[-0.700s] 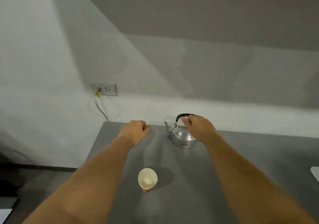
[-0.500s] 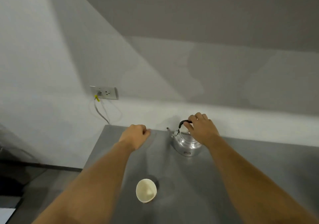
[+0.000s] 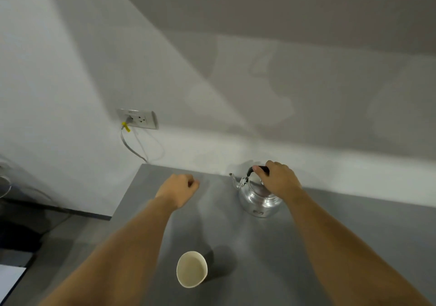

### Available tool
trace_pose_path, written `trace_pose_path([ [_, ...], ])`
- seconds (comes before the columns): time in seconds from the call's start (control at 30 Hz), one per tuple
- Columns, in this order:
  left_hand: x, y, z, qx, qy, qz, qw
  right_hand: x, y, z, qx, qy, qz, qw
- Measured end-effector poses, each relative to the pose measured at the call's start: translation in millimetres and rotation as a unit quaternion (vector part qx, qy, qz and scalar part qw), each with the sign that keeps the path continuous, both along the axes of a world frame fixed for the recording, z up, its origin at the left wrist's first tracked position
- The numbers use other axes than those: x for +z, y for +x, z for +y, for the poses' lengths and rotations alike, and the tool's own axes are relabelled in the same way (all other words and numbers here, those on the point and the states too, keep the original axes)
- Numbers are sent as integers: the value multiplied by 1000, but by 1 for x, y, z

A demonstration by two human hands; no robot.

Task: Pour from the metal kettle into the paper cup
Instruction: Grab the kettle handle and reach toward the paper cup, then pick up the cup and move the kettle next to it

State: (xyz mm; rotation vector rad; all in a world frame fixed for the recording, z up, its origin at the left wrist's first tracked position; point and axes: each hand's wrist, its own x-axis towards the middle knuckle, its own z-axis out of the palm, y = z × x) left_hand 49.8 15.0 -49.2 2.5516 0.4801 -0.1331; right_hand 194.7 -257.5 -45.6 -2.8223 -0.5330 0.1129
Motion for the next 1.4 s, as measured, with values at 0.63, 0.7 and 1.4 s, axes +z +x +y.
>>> trace_pose_path([
  [0.63, -46, -74, 4, 62, -68, 10, 996, 40, -55, 3, -53, 89, 83, 991],
  [0.7, -58, -93, 6, 73, -79, 12, 994, 48, -72, 2, -44, 88, 74, 992],
  [1.4, -117, -187, -43, 9, -355, -13, 935, 96, -202, 30, 51, -82, 72, 993],
])
